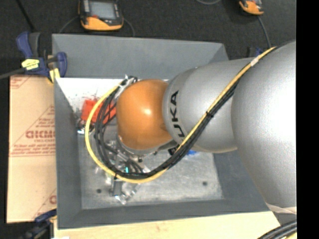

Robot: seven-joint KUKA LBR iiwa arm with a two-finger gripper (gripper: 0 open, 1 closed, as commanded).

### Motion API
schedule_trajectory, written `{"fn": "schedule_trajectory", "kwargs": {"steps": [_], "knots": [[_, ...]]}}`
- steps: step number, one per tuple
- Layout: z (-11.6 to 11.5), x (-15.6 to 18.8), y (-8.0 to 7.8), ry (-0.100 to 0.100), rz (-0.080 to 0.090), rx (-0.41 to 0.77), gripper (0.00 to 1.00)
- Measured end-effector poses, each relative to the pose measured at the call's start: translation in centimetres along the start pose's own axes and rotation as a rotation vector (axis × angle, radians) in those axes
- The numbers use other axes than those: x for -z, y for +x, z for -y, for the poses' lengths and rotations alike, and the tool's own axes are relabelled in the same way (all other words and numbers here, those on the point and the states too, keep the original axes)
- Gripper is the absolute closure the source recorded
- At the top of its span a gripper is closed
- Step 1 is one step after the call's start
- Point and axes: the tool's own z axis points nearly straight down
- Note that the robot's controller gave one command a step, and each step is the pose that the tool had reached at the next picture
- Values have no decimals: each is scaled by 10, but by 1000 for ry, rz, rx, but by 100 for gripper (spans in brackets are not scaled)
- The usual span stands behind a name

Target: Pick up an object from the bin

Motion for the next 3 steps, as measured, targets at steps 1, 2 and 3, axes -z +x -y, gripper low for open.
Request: {"fn": "schedule_trajectory", "kwargs": {"steps": [1, 2, 3], "knots": [[64, -82, -82, 2, 12, 172, 0], [61, -80, -80, -1, 7, 172, 100], [61, -80, -80, -1, 7, 170, 0]]}}
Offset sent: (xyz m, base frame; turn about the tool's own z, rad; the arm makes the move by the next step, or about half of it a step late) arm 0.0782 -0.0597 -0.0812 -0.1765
